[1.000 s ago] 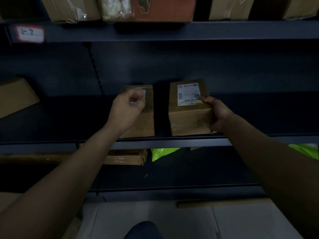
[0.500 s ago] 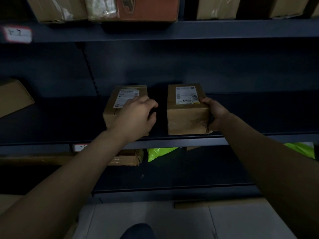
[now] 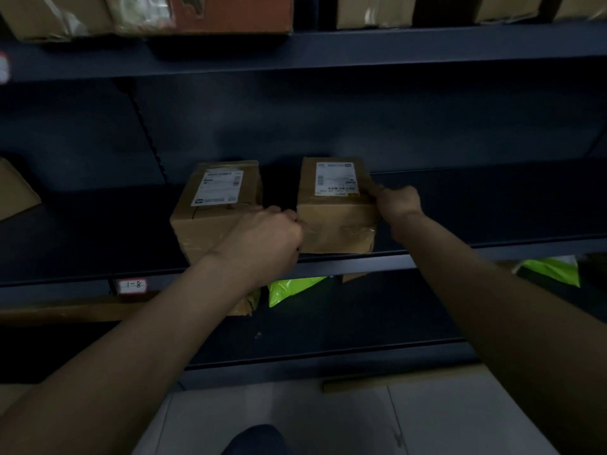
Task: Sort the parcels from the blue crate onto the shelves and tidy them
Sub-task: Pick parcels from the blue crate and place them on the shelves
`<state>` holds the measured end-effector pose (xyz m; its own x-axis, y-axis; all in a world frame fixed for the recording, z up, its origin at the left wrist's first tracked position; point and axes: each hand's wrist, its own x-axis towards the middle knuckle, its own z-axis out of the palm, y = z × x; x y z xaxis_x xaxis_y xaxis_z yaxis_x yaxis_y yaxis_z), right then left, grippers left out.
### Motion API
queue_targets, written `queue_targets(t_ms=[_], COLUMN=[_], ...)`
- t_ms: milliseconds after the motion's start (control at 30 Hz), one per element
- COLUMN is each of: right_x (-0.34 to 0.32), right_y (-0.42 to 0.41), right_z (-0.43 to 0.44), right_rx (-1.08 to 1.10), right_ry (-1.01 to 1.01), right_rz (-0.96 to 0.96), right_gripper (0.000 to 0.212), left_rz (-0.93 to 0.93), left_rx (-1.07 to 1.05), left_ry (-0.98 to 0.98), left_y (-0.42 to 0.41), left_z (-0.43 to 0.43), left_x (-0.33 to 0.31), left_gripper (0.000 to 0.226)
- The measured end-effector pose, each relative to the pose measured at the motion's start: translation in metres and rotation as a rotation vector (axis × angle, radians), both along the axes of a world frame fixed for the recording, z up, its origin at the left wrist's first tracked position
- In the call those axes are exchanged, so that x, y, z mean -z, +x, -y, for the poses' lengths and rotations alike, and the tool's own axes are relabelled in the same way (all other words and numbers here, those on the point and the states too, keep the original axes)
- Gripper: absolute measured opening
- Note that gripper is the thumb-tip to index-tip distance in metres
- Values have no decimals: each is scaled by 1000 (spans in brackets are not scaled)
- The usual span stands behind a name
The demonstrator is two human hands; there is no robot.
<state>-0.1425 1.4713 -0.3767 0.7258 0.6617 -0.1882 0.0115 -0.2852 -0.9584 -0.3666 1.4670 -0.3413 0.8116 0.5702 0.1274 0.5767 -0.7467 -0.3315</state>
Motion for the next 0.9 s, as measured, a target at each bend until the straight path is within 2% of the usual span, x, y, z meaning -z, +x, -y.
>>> queue_targets(t_ms=[100, 267, 400, 633, 733, 833, 900], right_x=[-4, -31, -70, -185, -245, -308, -350], right_y=[5, -4, -7, 24, 33, 30, 25], right_z=[10, 52, 89, 159, 181, 197, 207], right_rx=[-41, -326, -522, -538, -489, -457, -443], right_ry=[9, -49, -280, -556, -562, -569, -584], right_rz=[230, 668, 953, 1092, 1110, 1126, 1133], right_gripper=[41, 33, 45, 43, 43, 41, 37], left_rz=[-1, 33, 59, 78, 134, 196, 162], left_rx=[36, 83, 130, 291, 326, 311, 313], left_ry=[15, 13, -24, -131, -216, -205, -174], left_y=[10, 33, 59, 108, 113, 110, 108], left_z=[7, 22, 33, 67, 75, 85, 95], left_x=[1, -15, -43, -142, -206, -277, -319], left_gripper=[27, 25, 27, 28, 29, 28, 27])
